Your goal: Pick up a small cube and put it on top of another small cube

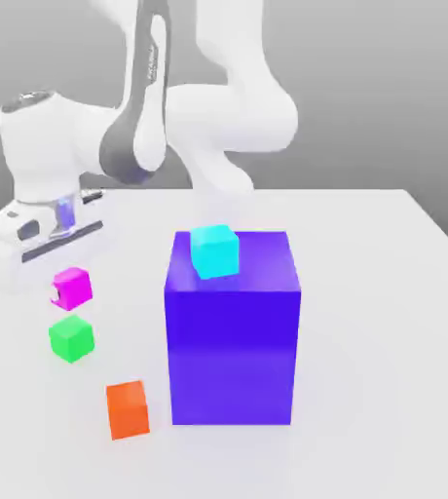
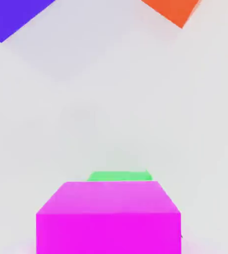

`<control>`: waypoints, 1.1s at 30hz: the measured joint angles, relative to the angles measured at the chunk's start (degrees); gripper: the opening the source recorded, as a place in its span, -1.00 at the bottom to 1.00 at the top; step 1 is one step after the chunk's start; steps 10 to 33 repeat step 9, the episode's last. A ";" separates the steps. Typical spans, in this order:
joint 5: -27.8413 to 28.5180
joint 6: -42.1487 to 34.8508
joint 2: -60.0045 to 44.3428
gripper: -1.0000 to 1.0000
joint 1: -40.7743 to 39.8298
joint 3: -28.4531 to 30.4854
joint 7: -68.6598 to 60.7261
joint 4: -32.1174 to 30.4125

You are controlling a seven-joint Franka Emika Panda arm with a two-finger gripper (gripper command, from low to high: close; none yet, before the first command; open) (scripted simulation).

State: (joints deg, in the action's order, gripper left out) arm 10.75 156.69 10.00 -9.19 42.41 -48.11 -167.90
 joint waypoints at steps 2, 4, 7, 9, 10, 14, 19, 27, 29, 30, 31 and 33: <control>-4.55 1.53 -2.39 -1.00 2.52 1.15 -3.10 -0.04; -9.33 2.96 -4.70 -1.00 4.63 1.87 -6.36 -0.01; -16.32 4.95 -7.90 -1.00 6.78 1.75 -11.15 0.14; -20.26 6.24 -9.72 -1.00 7.22 1.09 -13.88 0.29; -20.26 6.24 -9.72 -1.00 7.22 1.09 -13.88 0.29; -20.26 6.24 -9.72 -1.00 7.22 1.09 -13.88 0.29; -20.26 6.24 -9.72 -1.00 7.22 1.09 -13.88 0.29; -20.26 6.24 -9.72 -1.00 7.22 1.09 -13.88 0.29; -20.26 6.24 -9.72 -1.00 7.22 1.09 -13.88 0.29; -20.26 6.24 -9.72 -1.00 7.22 1.09 -13.88 0.29; -20.26 6.24 -9.72 -1.00 7.22 1.09 -13.88 0.29; -20.26 6.24 -9.72 -1.00 7.22 1.09 -13.88 0.29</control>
